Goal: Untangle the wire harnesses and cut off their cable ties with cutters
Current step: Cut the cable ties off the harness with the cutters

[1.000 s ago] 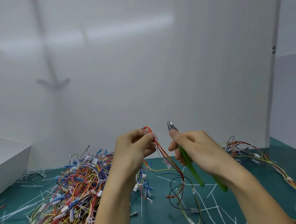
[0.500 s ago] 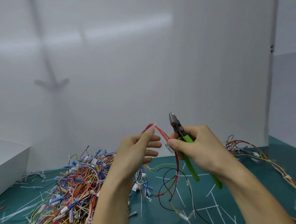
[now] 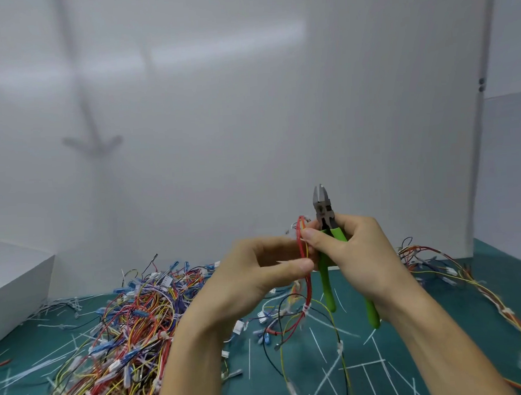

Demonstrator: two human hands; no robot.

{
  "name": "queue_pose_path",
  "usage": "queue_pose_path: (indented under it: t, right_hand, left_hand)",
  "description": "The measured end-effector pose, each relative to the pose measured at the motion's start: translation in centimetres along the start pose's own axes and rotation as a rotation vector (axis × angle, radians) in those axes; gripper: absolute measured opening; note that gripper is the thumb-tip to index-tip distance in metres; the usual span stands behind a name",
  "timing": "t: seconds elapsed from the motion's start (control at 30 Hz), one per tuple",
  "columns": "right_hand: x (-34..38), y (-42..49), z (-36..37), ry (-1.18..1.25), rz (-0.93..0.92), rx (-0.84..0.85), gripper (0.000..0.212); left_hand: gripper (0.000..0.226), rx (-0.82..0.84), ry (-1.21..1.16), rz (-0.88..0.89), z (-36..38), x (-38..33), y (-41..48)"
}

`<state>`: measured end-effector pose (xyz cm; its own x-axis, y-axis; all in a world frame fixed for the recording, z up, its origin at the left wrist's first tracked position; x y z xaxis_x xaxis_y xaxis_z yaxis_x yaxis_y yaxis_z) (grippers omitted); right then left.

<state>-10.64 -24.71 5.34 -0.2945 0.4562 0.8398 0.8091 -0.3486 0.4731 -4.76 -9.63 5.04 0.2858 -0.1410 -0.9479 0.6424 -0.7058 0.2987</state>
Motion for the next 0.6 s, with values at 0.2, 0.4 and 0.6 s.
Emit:
queue_pose_path:
  t: [0.2, 0.4, 0.6]
  right_hand:
    - [-0.4, 0.2, -0.2, 0.036, 0.008, -0.003, 0.012]
    - [-0.7, 0.4, -0.2, 0.009, 0.012, -0.038, 0.012]
    - [-0.8, 0.4, -0.4, -0.041, 0.043, -0.027, 0.028]
  left_hand:
    - [0.014, 0.098, 0.267, -0.142, 0.4, 1.2, 0.5]
    - [0.011, 0.169, 0.353, -0.159, 0.8, 1.9, 0.6]
    - [0.009, 0.002, 0.214, -0.018, 0.4, 1.0, 0.7]
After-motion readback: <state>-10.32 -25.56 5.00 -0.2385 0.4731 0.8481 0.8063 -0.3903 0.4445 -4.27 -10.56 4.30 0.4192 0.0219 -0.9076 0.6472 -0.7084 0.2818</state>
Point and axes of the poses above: each hand's wrist, its own y-axis towards the middle knuckle, its own z-axis out of the palm, x = y × z, the point moved 2 cm from there along y, towards the middle knuckle, and after that the axes turned 13 degrees about -y, right-handed, at the moved point
